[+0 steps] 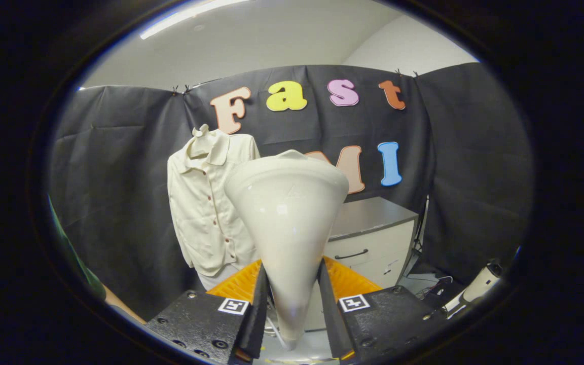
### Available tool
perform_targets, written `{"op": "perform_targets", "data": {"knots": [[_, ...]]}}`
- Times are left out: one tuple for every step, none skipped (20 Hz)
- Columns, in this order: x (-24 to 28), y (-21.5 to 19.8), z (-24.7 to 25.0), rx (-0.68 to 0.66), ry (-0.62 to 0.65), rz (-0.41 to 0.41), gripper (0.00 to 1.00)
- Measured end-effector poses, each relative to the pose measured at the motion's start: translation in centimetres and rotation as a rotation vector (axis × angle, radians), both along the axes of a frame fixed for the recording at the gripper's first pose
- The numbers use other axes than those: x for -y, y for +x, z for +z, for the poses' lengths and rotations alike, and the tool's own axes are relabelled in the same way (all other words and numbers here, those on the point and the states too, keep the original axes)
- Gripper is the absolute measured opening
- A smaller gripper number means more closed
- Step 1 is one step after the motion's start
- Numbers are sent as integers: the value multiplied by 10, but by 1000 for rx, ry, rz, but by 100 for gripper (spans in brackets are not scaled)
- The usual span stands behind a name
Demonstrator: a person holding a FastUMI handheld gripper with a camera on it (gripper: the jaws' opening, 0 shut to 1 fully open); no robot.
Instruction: Iron the clothes twice with a garment steamer, once on the left side and once on the right side.
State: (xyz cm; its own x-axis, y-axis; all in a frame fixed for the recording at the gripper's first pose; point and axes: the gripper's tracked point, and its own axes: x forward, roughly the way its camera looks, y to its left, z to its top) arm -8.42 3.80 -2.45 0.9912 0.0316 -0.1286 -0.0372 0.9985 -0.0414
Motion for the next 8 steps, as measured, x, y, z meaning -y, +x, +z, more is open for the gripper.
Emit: {"op": "perform_targets", "data": {"knots": [[-1,1,-2,-4,-3,0,50],[-2,1,-1,-3,-5,-1,50],[-2,2,-1,-5,-7,1,50],[-3,2,-1,-5,-10,2,50],[-4,2,-2,-3,-17,2,50],[-4,2,0,-2,-22,2,50],[-3,4,-1,-4,-24,0,50],[-2,4,0,-6,-19,-2,50]]}}
